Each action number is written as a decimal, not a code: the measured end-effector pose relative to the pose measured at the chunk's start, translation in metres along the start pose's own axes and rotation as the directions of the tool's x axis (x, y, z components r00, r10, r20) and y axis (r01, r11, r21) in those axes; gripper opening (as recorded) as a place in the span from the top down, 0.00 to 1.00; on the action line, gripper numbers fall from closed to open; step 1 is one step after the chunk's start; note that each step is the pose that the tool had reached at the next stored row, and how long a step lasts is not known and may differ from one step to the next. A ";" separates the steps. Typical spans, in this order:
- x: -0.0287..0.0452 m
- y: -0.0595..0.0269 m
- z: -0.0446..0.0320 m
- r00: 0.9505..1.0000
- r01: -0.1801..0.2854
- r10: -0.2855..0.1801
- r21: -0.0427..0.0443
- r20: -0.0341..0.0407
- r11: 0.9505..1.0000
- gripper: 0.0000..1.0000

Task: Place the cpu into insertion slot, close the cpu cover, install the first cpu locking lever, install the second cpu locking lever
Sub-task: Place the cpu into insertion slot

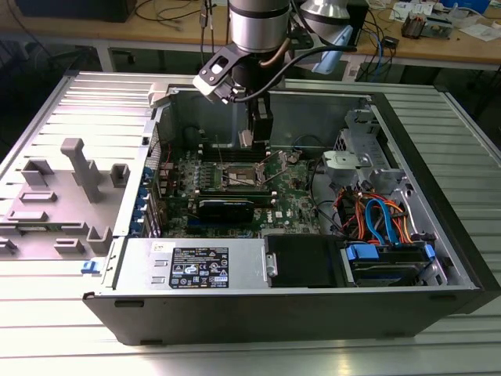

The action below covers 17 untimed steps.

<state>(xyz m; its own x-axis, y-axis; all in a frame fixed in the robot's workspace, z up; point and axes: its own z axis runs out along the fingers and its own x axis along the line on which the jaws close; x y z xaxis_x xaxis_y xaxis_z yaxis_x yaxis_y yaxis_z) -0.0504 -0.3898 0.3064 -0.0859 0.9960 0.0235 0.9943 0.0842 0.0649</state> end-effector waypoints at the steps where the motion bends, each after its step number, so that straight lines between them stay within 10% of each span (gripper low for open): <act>1: 0.0000 -0.0001 0.0000 1.000 -0.001 0.001 0.000 0.000 1.000 0.45; 17: -0.0001 -0.0006 0.0073 1.000 -0.001 0.001 0.001 0.000 1.000 0.45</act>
<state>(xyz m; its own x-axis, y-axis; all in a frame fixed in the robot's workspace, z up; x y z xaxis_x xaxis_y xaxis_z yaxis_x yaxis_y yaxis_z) -0.0505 -0.3898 0.2990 -0.0848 0.9961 0.0236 0.9945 0.0831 0.0636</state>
